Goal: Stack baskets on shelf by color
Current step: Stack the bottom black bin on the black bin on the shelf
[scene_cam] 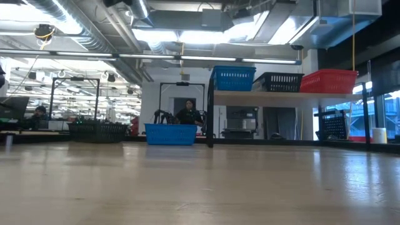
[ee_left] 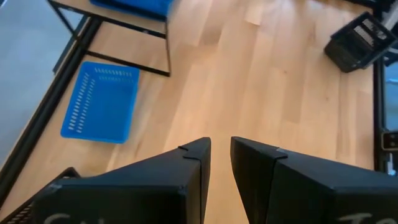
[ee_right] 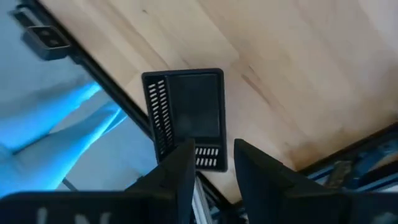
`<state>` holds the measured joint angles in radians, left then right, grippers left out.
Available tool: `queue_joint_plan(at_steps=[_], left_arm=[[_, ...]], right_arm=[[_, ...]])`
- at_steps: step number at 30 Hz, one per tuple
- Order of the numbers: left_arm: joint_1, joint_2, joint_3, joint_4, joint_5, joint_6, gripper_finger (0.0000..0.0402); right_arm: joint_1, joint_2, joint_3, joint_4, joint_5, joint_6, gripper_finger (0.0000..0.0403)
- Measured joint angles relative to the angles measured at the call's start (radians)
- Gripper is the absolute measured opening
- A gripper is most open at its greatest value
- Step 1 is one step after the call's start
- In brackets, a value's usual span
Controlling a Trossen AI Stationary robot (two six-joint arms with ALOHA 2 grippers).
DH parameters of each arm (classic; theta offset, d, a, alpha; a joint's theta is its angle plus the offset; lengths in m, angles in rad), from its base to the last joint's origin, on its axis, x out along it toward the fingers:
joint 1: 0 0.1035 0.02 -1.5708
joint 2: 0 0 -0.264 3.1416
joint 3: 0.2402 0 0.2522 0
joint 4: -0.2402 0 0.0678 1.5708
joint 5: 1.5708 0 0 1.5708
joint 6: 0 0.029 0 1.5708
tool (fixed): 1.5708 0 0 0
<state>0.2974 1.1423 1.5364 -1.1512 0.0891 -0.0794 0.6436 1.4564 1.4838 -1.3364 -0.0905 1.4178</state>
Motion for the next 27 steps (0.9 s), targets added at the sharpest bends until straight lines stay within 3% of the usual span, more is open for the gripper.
queue_joint_plan(at_steps=[10,27], left_arm=[[-0.04,0.0,0.0,0.0,0.0,0.003,0.0055],[-0.091,0.0,0.0,0.0,0.0,0.003,0.0055]], right_arm=[[0.023,0.001,-0.309,0.414,-0.04,0.102,0.011],[0.023,0.001,-0.585,0.636,-0.121,0.122,0.011]])
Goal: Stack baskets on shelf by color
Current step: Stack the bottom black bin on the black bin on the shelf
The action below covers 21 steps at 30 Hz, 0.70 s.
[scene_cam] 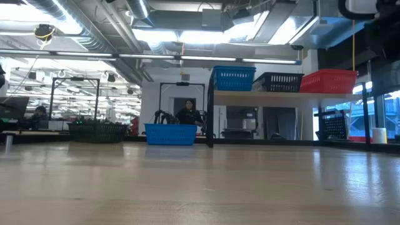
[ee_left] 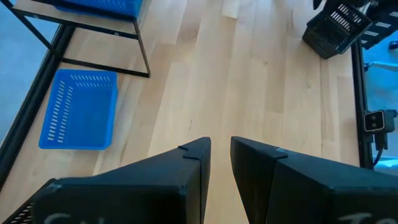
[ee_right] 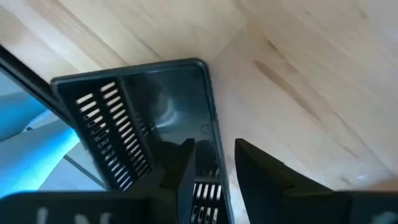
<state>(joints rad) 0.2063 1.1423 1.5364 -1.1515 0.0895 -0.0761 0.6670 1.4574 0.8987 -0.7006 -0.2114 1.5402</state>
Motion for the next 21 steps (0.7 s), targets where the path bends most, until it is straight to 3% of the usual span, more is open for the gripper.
queue_joint_plan(at_steps=[5,12,21], left_arm=[[-0.001,0.0,0.0,0.0,0.0,0.0,0.0055],[0.0,0.0,0.0,0.0,0.0,0.0,0.0055],[0.0,0.0,0.0,0.0,0.0,0.0,0.0055]], right_arm=[[0.0,0.0,-0.058,0.063,0.007,-0.001,0.011],[0.0,0.001,-0.157,0.283,0.008,-0.004,0.011],[-0.009,0.003,-0.202,0.334,0.04,0.041,0.0099]])
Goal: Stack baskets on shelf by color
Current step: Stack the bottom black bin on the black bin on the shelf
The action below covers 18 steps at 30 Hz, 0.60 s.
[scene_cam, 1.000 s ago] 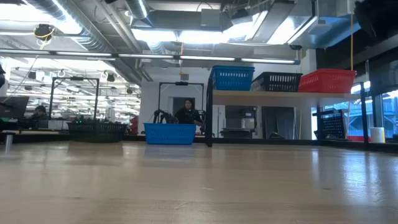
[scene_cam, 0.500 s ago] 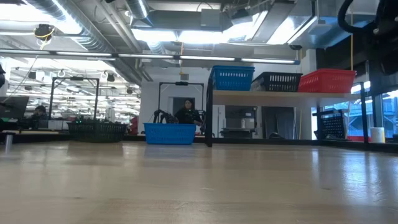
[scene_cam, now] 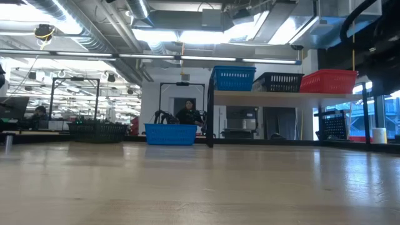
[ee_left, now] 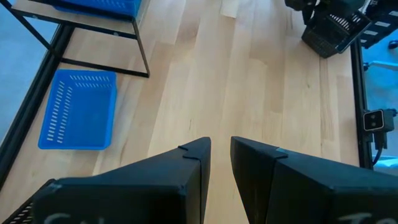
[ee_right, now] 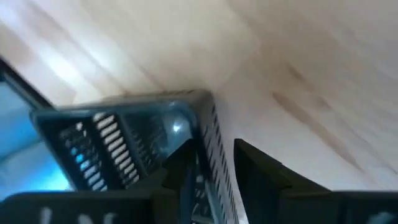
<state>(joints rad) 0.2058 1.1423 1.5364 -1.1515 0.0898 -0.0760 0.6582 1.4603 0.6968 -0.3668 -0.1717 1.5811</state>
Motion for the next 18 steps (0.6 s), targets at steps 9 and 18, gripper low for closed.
queue_joint_plan(at_steps=[9,18], left_arm=[[0.0,0.0,0.0,0.0,0.0,0.0,0.0055],[0.0,0.0,0.0,0.0,-0.02,0.001,0.0055]], right_arm=[[-0.046,-0.004,0.007,-0.019,0.058,0.084,0.0008],[-0.119,-0.015,0.244,-0.276,-0.007,-0.028,0.0003]])
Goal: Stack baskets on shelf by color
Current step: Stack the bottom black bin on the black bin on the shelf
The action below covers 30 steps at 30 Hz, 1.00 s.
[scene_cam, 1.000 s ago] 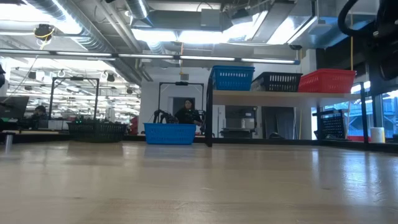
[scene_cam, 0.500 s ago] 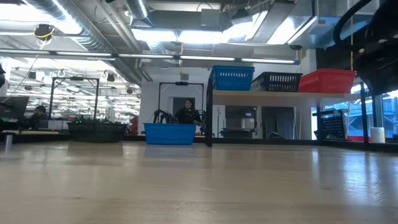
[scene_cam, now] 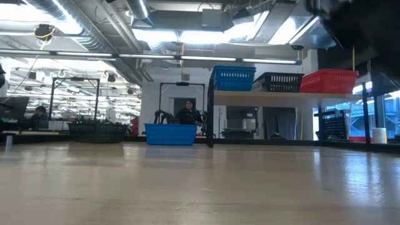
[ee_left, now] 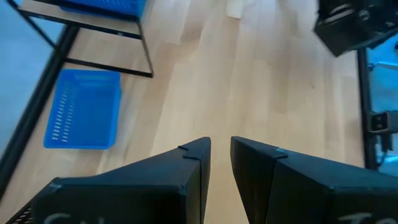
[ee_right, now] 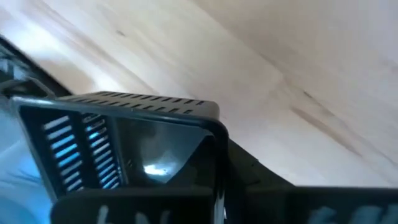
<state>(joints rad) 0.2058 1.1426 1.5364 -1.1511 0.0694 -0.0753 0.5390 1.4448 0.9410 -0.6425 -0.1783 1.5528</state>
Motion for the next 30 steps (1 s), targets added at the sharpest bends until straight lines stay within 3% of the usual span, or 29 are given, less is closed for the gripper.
queue_joint_plan(at_steps=[4,9,15,20,24,27,30], left_arm=[[0.0,0.0,0.0,0.0,-0.056,0.008,0.0055],[0.0,0.0,0.0,0.0,-0.093,0.091,0.0055],[0.0,0.0,0.0,0.0,-0.095,0.16,0.0055],[0.0,0.003,0.0,0.002,-0.096,0.196,0.0055],[0.002,0.006,0.0,0.046,-0.112,0.216,0.0055],[0.002,0.006,0.0,0.102,-0.112,0.217,0.0055],[0.002,0.006,0.0,0.147,-0.112,0.218,0.0055]], right_arm=[[-0.066,0.0,0.197,-0.223,0.032,-0.046,0.0002],[-0.167,-0.001,0.456,-0.533,0.21,-0.073,0.0002],[-0.322,-0.002,0.675,-0.844,0.411,-0.049,0.0001],[-0.49,-0.002,0.818,-0.932,0.551,-0.165,0.0001],[-0.67,-0.002,0.905,-0.928,0.597,-0.35,0.0001],[-0.821,-0.002,0.934,-0.928,0.588,-0.501,0.0001],[-0.972,-0.001,0.943,-0.898,0.508,-0.645,0.0001]])
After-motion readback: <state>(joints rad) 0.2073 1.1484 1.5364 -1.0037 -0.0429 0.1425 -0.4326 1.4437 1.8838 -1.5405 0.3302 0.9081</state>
